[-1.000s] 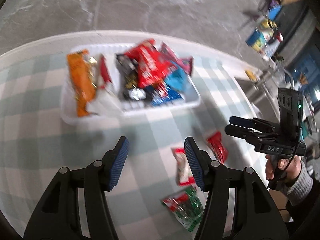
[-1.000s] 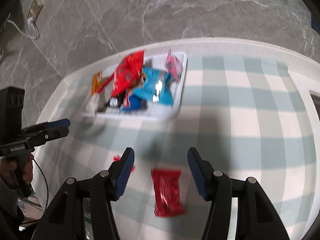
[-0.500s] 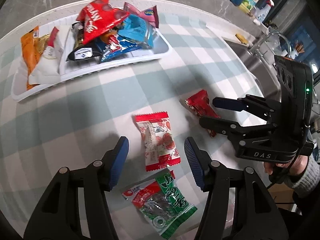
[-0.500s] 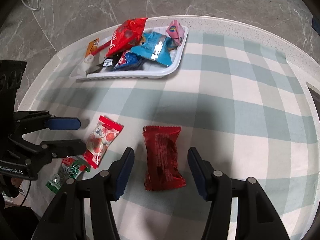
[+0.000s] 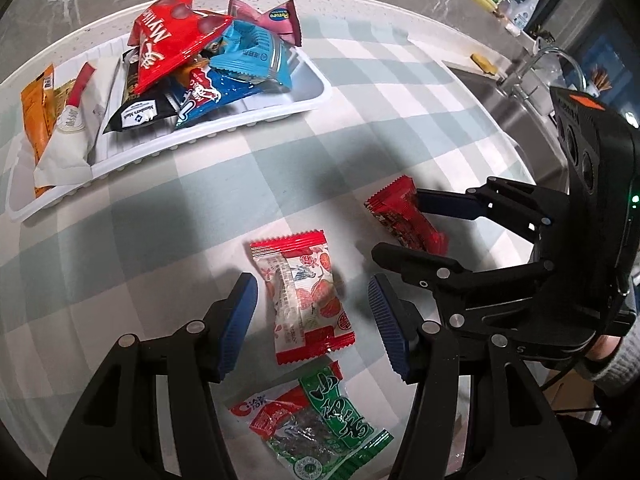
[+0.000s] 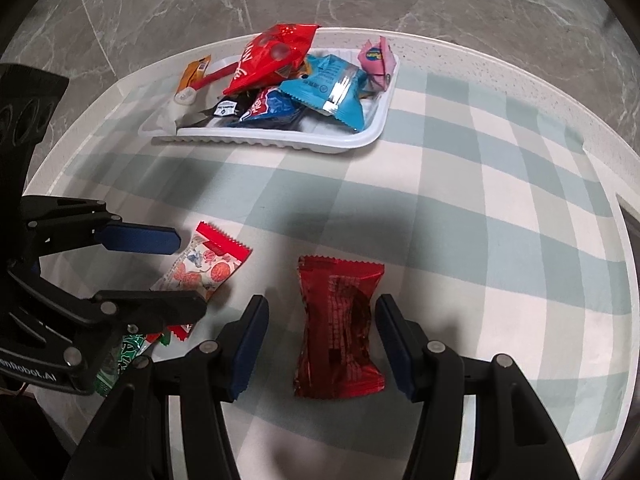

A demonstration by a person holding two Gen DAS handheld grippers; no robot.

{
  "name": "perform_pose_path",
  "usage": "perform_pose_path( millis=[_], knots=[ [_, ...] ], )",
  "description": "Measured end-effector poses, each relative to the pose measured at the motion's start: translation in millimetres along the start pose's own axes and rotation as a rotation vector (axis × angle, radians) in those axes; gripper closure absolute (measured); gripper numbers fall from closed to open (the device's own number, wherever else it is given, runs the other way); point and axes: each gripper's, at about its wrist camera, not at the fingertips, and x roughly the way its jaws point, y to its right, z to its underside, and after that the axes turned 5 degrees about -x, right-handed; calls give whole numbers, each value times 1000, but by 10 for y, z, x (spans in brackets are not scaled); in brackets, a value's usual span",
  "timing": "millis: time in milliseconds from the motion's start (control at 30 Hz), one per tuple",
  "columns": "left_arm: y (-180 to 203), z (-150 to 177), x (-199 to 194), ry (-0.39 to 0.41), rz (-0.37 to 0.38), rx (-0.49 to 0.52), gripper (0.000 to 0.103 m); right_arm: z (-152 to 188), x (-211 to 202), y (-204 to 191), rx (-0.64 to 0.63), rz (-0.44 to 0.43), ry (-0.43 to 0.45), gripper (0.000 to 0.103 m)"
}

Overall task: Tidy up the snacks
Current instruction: 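Grasp the red-white candy pack with left tool while right tool grasps the red wrapped candy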

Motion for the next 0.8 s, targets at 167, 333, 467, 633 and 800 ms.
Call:
perform_pose_path(
  millis=[167,333,467,633,800],
  knots=[
    [26,-4,44,-5,-14,15,47,-4,9,-24,-24,11,0,43],
    [67,-18,105,-7,-28,24,47,1,21,-53,-39,20,2,40],
    [62,-27,133,-9,-37,25,47,4,21,-69,-55,27,2,40],
    [93,-41,172,-4,-48,36,47,-6,38,-85,-80,43,-2,40],
    [99,-37,177,2,-53,41,47,-6,37,-81,-88,47,-1,40]
  ],
)
